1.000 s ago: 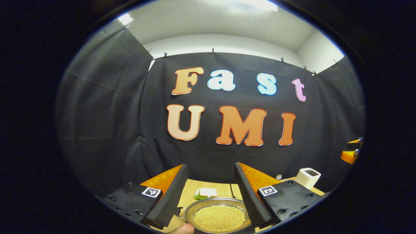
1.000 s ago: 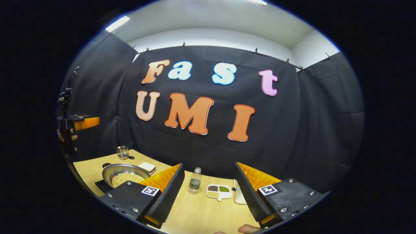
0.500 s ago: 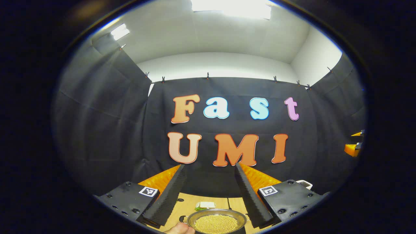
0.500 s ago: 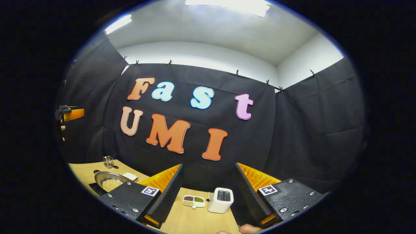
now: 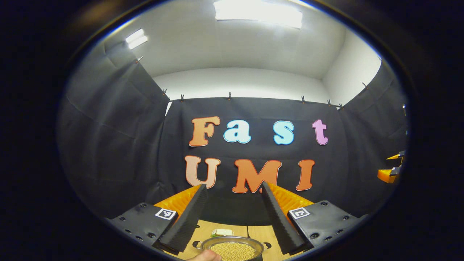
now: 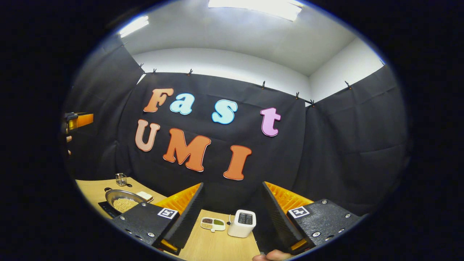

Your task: First push the handle of the pot to place it horizontally, then grasp the pot with both hands and set it on the induction cooktop.

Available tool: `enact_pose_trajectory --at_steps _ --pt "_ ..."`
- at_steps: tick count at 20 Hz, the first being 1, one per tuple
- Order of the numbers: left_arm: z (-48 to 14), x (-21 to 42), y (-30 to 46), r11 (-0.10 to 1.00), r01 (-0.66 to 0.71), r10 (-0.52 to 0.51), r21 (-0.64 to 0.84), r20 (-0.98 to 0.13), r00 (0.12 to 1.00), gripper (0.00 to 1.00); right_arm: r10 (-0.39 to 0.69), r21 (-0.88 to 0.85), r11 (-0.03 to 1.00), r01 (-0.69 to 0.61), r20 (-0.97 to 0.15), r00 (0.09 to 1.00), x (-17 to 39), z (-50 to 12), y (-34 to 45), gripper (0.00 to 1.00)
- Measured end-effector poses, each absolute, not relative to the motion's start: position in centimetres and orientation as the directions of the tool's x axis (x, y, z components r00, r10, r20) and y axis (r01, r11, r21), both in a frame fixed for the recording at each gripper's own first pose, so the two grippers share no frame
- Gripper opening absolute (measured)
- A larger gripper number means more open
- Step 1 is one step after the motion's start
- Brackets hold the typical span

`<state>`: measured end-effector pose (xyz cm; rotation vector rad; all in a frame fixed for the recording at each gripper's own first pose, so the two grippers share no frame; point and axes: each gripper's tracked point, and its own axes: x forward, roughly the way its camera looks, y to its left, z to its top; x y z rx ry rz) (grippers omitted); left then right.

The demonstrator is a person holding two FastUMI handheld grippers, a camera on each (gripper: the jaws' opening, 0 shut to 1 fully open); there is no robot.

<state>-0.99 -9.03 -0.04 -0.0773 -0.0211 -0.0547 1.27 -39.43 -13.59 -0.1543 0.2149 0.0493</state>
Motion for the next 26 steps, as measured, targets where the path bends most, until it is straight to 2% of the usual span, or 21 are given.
enact_pose_trajectory --at_steps 10,18,26 --pt "1.3 -1.4 -8.6 0.997 0.031 -0.026 -0.066 0.076 0.997 0.98 0.002 -0.136 0.991 -0.02 -0.126 0.992 2.2 -10.9 -41.1 0.97" --pt "2.4 -2.1 -9.4 0.997 0.058 -0.051 -0.041 0.141 0.989 0.98 0.003 -0.14 0.99 -0.016 -0.094 0.996 2.0 -10.1 -41.1 0.95" --pt "-0.1 -1.0 -9.7 0.997 0.059 -0.056 -0.041 0.074 0.996 0.98 0.013 -0.129 0.992 -0.019 -0.049 0.999 1.3 -9.1 -41.0 0.95"
